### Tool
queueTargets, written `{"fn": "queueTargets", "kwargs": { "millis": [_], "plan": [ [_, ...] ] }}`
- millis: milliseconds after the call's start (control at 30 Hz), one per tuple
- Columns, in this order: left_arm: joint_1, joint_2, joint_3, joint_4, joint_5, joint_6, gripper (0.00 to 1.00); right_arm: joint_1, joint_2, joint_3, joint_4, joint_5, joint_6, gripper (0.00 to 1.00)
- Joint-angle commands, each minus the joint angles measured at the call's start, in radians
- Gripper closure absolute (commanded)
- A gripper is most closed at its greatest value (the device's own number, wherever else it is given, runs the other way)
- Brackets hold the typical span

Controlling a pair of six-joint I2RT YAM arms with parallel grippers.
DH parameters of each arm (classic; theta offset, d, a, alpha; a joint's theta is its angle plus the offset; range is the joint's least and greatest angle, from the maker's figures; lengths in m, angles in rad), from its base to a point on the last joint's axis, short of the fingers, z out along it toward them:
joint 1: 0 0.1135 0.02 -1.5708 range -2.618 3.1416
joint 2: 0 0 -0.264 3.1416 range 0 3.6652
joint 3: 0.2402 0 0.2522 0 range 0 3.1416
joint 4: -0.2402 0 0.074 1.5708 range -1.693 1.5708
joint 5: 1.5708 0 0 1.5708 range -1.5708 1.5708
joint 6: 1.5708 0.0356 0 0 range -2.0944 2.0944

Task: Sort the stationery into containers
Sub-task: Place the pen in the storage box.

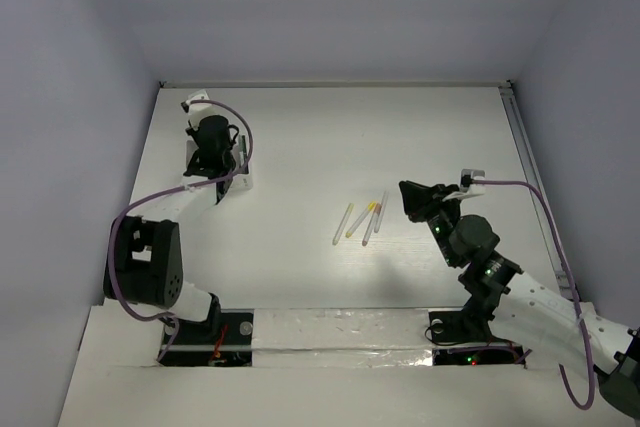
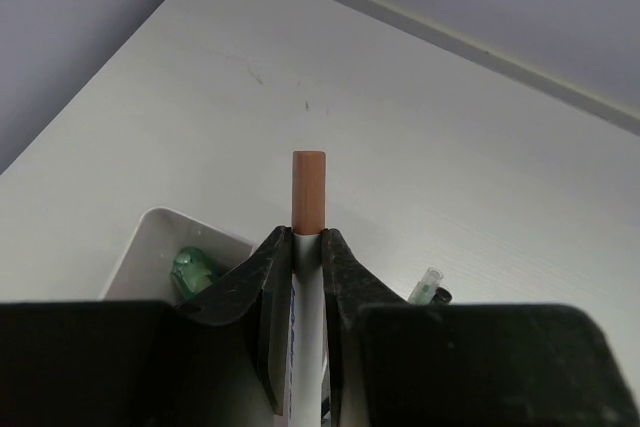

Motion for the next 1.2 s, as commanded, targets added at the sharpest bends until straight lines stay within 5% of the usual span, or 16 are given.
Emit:
{"fn": "queueTargets", "kwargs": {
  "millis": [0, 367, 867, 1000, 1167],
  "plan": [
    [0.014, 0.017, 0.026, 0.065, -0.029, 0.039, 1.0, 0.007, 0.002, 0.046, 0.029, -0.002, -0.003, 0.76],
    [0.014, 0.075, 0.006, 0.091, -0.063, 0.063, 0.98, 0.007, 0.003, 0.043, 0.029, 0.003, -0.004, 0.76],
    [0.005, -0.006, -0.018, 0.089, -0.031, 0.014, 0.62, 0.007, 0.025, 0.049, 0.029, -0.005, -0.003, 0.76],
    [-0.044, -0.07, -0.015, 0.085, -0.019, 0.003, 0.65, 0.007, 0.025, 0.052, 0.028, -0.003, -0.003, 0.76],
    [-0.205, -0.15, 0.026, 0.008, 0.099, 0.006, 0.87, 0.007, 0.027, 0.051, 0.031, -0.003, -0.001, 0.77]
  ]
}}
